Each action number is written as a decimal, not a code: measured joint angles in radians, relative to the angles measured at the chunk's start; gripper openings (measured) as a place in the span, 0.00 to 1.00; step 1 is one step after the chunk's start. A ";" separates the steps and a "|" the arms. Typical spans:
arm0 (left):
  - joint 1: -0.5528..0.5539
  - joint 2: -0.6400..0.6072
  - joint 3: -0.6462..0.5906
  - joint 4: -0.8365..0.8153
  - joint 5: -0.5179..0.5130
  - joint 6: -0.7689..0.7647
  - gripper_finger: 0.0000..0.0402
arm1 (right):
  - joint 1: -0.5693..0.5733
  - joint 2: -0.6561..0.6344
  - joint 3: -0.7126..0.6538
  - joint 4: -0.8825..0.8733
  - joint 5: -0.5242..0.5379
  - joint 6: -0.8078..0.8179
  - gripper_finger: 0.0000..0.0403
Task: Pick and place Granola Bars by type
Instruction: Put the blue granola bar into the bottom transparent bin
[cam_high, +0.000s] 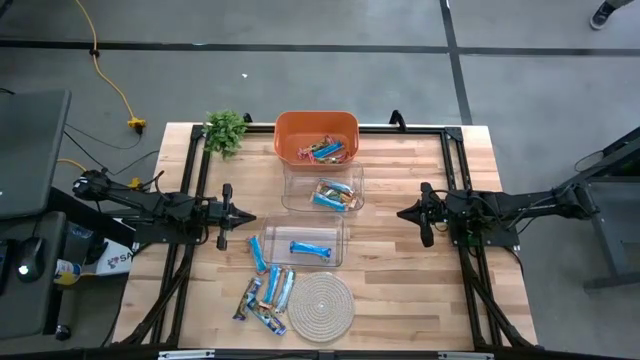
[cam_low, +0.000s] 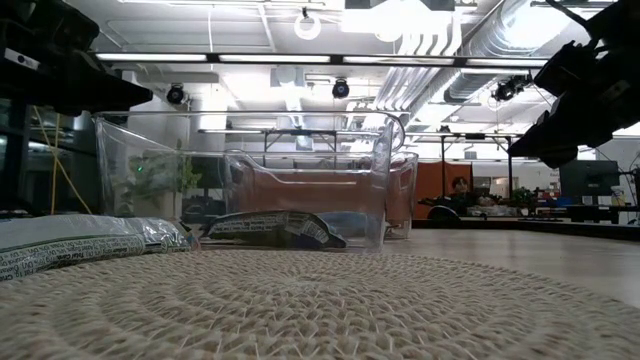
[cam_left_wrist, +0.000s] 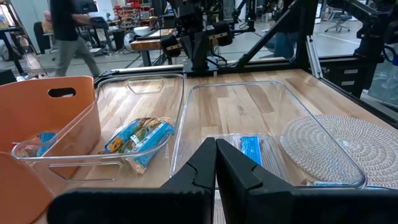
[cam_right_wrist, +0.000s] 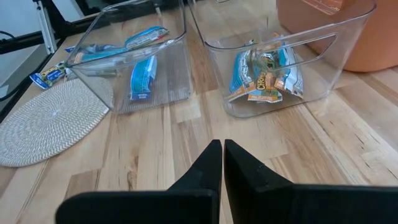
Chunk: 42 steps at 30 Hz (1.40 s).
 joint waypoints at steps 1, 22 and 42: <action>0.000 0.000 0.000 0.000 0.000 0.000 0.02 | 0.000 0.000 0.000 0.000 0.000 0.000 0.00; 0.000 0.000 0.008 -0.008 0.022 -0.166 0.02 | 0.000 0.000 0.000 0.000 0.000 0.000 0.00; 0.000 0.000 0.344 -0.132 0.052 -0.366 0.02 | 0.000 0.000 0.000 0.000 0.000 0.000 0.00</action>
